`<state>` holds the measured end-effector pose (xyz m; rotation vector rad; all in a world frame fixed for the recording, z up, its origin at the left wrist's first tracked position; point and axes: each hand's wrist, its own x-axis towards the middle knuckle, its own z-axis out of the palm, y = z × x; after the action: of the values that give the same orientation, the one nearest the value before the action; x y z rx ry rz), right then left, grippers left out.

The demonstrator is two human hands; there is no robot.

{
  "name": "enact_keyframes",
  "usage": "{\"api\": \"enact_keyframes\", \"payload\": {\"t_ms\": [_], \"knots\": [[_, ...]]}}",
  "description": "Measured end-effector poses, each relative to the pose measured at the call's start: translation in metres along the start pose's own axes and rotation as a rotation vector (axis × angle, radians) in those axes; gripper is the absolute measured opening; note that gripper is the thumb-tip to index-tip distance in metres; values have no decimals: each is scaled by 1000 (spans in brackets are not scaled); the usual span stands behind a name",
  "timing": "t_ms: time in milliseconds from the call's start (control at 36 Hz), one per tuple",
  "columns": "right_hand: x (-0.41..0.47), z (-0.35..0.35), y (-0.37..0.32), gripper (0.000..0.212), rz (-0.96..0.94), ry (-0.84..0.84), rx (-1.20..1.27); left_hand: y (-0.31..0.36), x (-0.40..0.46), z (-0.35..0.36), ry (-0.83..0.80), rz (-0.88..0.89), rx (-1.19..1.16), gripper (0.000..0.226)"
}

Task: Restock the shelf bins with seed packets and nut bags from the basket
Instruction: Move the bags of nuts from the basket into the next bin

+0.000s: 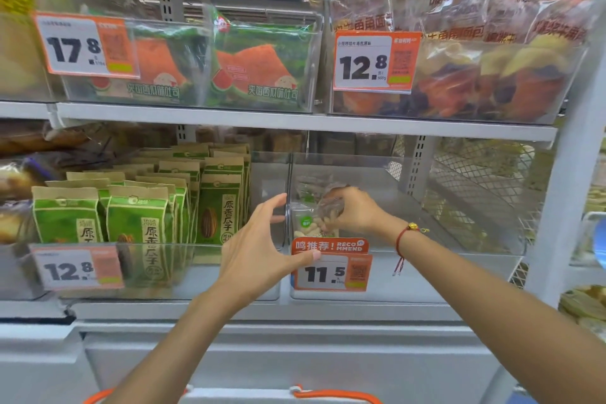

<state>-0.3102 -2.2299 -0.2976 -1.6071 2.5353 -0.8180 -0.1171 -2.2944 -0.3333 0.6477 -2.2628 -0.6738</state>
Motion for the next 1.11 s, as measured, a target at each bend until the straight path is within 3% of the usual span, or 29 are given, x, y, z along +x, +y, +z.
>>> {"api": "enact_keyframes", "payload": {"t_ms": [222,417,694,889,1000,1111], "knots": [[-14,-26,-2,44,12,-128,174,-3,3,0,-25,3,1,104],[-39,-47,0,40,-115,31,-77,3,0,-2,-19,15,-8,103],[-18,-29,-34,53,-255,-5,-546,2,-6,-1,2,34,7,99],[-6,-20,-31,21,-251,113,-593,2,-6,-3,27,57,8,96],[-11,-12,-19,21,-273,239,-565,3,-7,-3,35,53,-3,95],[-16,-7,-14,26,-251,235,-493,3,-6,-3,13,57,-12,97]]}}
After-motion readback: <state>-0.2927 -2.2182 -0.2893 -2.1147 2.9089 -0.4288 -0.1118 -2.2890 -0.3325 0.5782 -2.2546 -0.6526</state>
